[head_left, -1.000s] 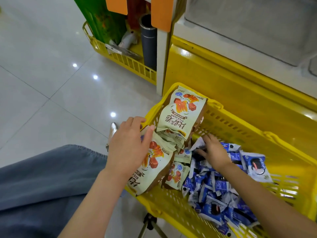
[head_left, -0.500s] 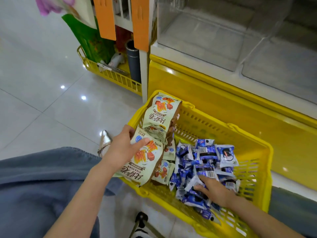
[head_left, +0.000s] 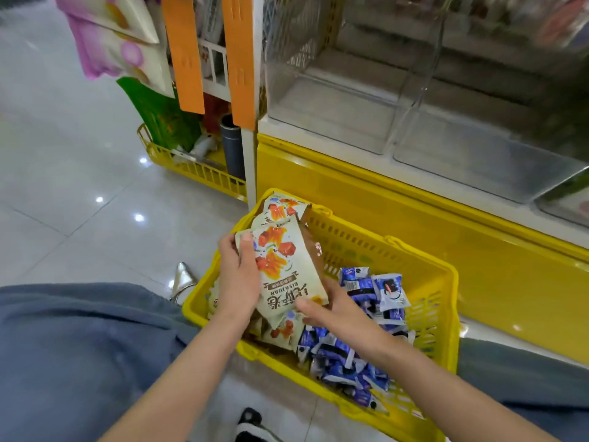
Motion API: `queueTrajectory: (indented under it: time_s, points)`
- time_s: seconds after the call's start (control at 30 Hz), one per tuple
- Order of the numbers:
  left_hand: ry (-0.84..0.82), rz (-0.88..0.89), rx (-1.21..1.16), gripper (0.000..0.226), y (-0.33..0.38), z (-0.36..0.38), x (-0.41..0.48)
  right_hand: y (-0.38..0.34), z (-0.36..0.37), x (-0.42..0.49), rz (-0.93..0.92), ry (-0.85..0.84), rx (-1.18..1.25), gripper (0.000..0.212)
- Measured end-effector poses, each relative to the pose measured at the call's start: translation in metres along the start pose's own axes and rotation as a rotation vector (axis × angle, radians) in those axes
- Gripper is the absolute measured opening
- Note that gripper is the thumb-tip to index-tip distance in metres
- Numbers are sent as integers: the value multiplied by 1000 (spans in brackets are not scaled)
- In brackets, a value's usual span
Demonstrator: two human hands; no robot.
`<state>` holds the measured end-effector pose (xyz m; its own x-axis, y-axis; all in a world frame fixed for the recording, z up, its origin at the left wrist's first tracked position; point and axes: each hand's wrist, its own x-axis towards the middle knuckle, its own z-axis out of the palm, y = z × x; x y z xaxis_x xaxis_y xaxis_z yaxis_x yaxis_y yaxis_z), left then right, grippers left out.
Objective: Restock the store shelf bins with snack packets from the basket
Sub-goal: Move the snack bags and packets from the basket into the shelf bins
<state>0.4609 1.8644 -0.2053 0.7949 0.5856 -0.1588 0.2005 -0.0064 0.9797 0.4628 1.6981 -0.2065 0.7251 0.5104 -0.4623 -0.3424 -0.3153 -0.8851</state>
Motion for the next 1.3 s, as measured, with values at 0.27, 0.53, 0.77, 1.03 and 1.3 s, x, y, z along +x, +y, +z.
queueTrajectory:
  time_s: [0.27, 0.53, 0.77, 1.03, 1.3]
  points:
    - [-424, -249, -400, 67, 2, -14, -17, -23, -14, -2, -108, 359, 364, 45]
    - [-520, -160, 181, 72, 12, -29, -22, -56, -29, 3, -281, 503, -132, 42]
    - [-758, -42, 250, 78, 47, -52, 16, -97, -9, 14, -405, 295, -458, 42]
    - [-424, -69, 49, 47, 55, -79, 60, -100, -30, 82, -277, 423, -328, 22]
    - [-159, -161, -131, 41, 44, -87, 92, -39, -6, 144, 347, 325, -97, 36]
